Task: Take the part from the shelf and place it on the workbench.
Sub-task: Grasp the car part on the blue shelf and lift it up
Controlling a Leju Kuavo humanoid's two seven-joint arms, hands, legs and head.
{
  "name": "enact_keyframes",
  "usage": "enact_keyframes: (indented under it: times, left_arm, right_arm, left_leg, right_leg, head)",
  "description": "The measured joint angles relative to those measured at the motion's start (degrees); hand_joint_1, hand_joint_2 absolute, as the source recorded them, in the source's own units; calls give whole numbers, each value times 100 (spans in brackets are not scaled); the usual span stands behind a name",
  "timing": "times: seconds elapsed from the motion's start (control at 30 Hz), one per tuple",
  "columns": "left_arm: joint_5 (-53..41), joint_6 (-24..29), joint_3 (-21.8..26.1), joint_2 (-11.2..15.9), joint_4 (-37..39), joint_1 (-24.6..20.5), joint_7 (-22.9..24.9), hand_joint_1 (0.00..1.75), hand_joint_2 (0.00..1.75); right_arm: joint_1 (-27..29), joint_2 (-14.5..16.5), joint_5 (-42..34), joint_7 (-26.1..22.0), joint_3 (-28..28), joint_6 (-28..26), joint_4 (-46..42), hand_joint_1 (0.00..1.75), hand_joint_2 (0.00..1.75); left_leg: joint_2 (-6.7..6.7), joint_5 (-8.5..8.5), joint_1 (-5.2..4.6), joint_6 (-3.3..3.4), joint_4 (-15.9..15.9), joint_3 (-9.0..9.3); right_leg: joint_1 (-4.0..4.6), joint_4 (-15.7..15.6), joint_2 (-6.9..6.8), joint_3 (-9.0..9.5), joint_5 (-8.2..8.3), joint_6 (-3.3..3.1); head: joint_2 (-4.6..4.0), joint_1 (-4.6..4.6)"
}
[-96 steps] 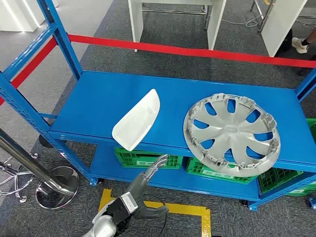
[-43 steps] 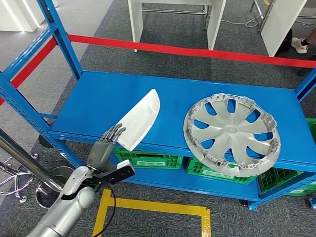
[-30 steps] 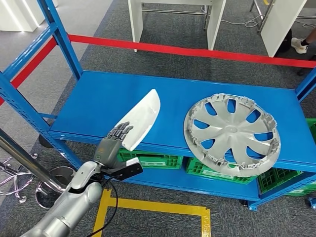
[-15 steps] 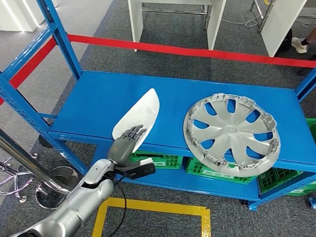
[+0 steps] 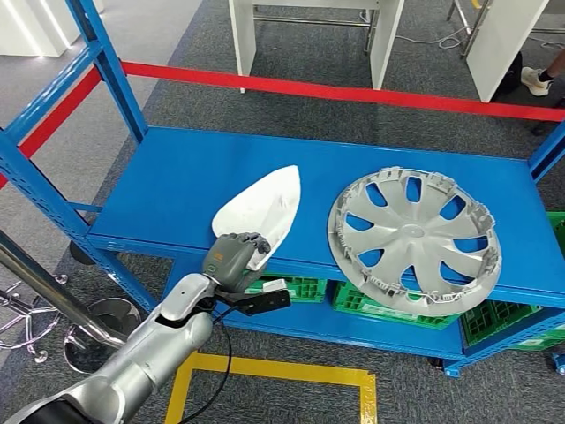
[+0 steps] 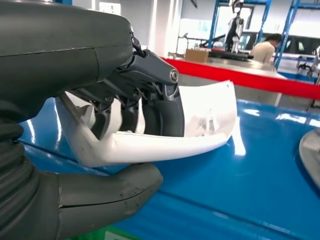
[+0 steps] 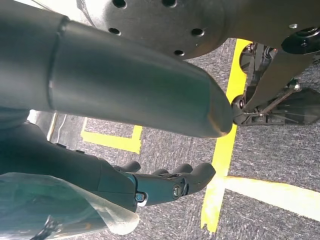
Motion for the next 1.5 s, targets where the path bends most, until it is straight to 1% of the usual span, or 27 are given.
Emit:
enact_keyframes:
  times: [0.27, 0.4, 0.6, 0.77, 0.83, 0.97, 1.13, 1.23, 1.37, 1.5]
  left_arm:
    - [-73, 353, 9, 127, -94, -100, 171, 175, 175]
    - [-226, 513, 52, 220, -271, -99, 317, 175, 175]
    - [-1168, 1016, 139, 466, -785, -84, 713, 175, 175]
    - [-2174, 1318, 136, 672, -1287, -32, 1013, 175, 175]
    - [-2414, 1430, 109, 733, -1453, 10, 1098, 175, 175]
    - [-2551, 1582, -82, 888, -1772, 38, 1383, 175, 175]
    - [-2571, 1605, -588, 1149, -2245, -68, 1802, 175, 175]
    - [-2581, 1609, -814, 1247, -2418, -121, 1848, 175, 175]
    - [-2583, 1609, -958, 1329, -2536, -142, 1886, 175, 175]
    - [-2583, 1609, -1127, 1405, -2616, -216, 2023, 175, 175]
  right_arm:
    - [4, 0, -4, -32, -5, -11, 0, 0, 0]
    - [7, 0, -13, -58, -13, -29, 0, 0, 0]
    - [9, 2, -20, -69, -67, -32, 0, 0, 0]
    - [8, 3, -34, -69, -134, -29, 0, 0, 0]
    - [5, 4, -34, -69, -147, -28, 0, 0, 0]
    - [0, 4, -32, -69, -151, -25, 0, 0, 0]
    - [-4, 4, -19, -84, -153, -25, 0, 0, 0]
    - [-6, 4, -17, -89, -153, -25, 0, 0, 0]
    - [-8, 4, -17, -93, -153, -24, 0, 0, 0]
    - [-10, 4, -5, -101, -153, -17, 0, 0, 0]
  left_leg:
    - [-2, 8, 2, 1, -1, 0]
    - [-1, 8, 1, 1, -1, -1]
    - [-2, 8, 1, 1, 0, -5]
    - [-2, 8, 1, 1, -1, -8]
    - [-2, 8, 1, 1, -1, -9]
    - [-2, 8, 1, 1, -1, -10]
    - [-2, 8, 1, 1, 0, -10]
    - [-1, 8, 1, 1, 0, -10]
    - [-1, 8, 1, 1, 0, -10]
    - [-2, 8, 1, 1, 0, -10]
  right_leg:
    - [2, 2, -6, 2, 1, -1]
    - [1, 3, -4, 1, 1, -1]
    - [1, 3, -6, -3, 1, -1]
    - [1, 3, -6, -6, 1, -1]
    - [1, 3, -5, -7, 1, -1]
    - [1, 3, -6, -9, 1, -1]
    - [1, 3, -6, -9, 1, -1]
    - [1, 3, -3, -9, 1, -1]
    - [1, 3, -4, -10, 1, -1]
    - [1, 3, -4, -10, 1, -1]
  head:
    - [0, 1]
    - [0, 0]
    - [0, 1]
    - [0, 0]
    - [0, 0]
    - [0, 0]
    - [0, 1]
    - [0, 1]
    - [0, 0]
    - [0, 1]
